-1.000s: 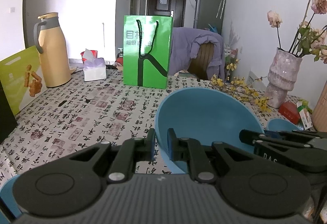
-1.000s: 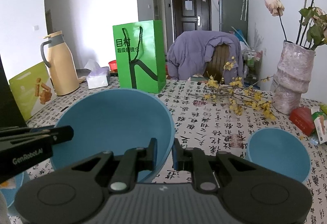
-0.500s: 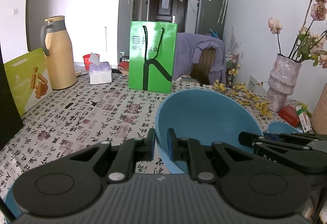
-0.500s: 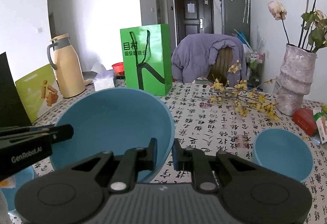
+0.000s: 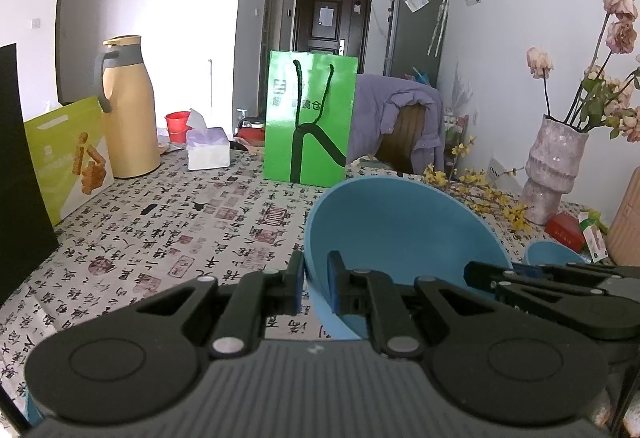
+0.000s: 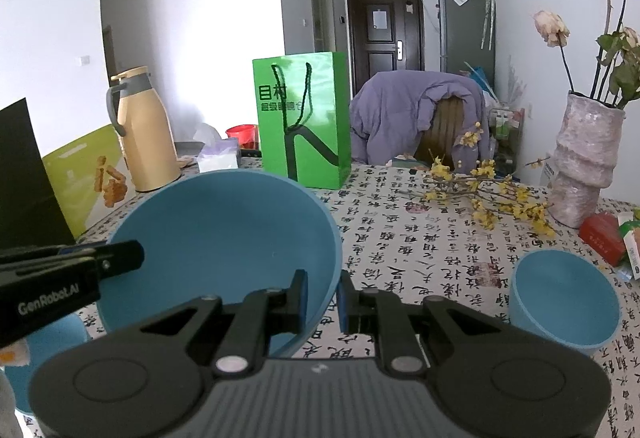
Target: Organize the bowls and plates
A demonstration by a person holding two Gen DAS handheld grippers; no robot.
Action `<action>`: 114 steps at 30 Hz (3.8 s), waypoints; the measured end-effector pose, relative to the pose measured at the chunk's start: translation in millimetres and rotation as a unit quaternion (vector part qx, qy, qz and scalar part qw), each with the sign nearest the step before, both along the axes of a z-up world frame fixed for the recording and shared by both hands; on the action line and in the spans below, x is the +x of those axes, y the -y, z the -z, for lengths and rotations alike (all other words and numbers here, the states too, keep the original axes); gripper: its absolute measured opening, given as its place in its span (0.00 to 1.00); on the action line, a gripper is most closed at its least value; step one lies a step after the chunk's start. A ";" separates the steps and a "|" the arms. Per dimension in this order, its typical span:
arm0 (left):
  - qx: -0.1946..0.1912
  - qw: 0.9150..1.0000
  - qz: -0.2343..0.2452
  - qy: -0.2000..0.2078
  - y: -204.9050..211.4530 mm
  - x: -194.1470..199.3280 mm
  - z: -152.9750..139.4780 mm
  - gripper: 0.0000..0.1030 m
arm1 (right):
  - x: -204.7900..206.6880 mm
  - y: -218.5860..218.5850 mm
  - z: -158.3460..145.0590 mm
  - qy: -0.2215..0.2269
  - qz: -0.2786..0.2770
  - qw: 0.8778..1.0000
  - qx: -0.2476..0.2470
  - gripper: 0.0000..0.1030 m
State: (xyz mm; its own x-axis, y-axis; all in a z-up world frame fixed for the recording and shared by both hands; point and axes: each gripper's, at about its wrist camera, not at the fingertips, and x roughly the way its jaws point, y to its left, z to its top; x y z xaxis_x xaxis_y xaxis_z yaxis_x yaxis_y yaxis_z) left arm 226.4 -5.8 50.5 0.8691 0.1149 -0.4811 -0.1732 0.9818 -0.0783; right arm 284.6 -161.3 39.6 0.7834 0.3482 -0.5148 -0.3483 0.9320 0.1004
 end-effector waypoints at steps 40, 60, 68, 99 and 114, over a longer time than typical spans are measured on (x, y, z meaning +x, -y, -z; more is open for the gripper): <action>-0.010 0.999 -0.026 0.041 -65.6 -60.5 -8.4 0.12 | -50.4 -70.5 -18.2 0.035 -0.034 0.999 -0.005 0.14; -0.007 0.997 -0.054 0.048 -103.6 -86.1 -7.9 0.12 | -65.1 -113.2 -19.1 0.033 -0.066 0.997 -0.007 0.14; -0.009 0.997 -0.064 0.046 -118.0 -96.6 -4.3 0.12 | -73.0 -131.3 -16.5 0.032 -0.077 0.996 -0.012 0.14; -0.019 0.994 -0.099 0.031 -160.8 -140.4 18.3 0.12 | -104.6 -185.3 10.4 0.009 -0.112 0.993 -0.034 0.15; -0.023 0.994 -0.105 0.015 -169.2 -144.4 30.4 0.12 | -106.9 -196.1 21.0 -0.005 -0.121 0.992 -0.041 0.15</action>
